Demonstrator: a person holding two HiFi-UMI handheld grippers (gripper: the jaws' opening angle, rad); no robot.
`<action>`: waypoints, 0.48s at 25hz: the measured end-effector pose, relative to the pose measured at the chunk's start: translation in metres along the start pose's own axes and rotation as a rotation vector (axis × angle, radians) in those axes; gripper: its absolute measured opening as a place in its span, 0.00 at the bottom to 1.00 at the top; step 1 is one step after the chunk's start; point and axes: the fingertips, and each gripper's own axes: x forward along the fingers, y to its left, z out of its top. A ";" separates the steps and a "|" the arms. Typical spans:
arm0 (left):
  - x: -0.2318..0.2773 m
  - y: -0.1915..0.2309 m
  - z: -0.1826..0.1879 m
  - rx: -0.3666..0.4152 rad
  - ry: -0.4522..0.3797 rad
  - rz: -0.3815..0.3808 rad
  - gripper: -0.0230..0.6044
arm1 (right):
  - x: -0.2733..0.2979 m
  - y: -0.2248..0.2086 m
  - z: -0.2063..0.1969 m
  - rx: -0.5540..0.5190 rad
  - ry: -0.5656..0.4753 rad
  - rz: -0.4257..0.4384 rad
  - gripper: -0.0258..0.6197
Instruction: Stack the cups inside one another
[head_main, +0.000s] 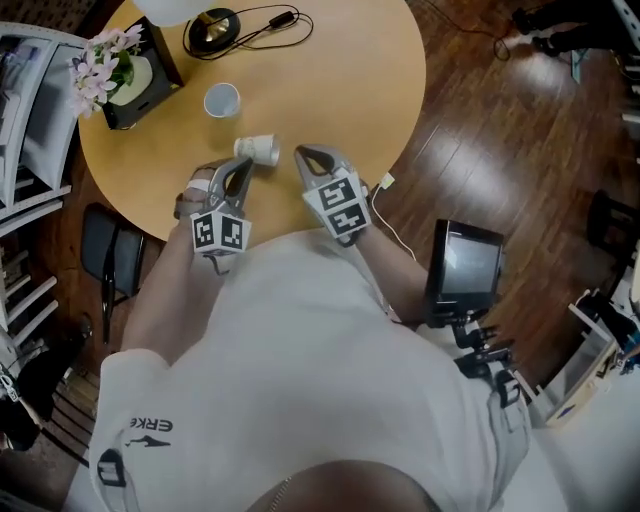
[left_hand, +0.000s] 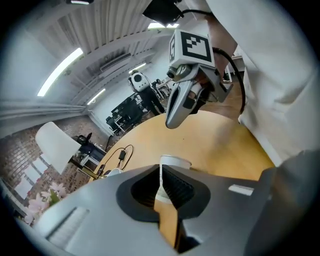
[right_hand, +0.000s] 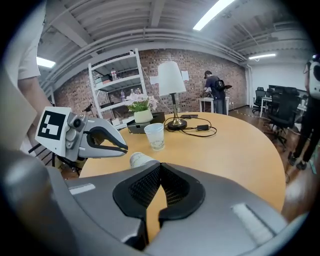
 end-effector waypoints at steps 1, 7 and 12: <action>0.002 -0.001 0.000 0.014 0.006 -0.019 0.07 | 0.001 -0.001 -0.003 0.014 0.001 -0.001 0.06; 0.020 -0.016 -0.009 0.111 0.106 -0.200 0.42 | 0.008 -0.011 -0.013 0.092 -0.018 -0.003 0.06; 0.037 -0.025 -0.018 0.183 0.192 -0.323 0.62 | 0.013 -0.014 -0.019 0.149 -0.034 -0.006 0.06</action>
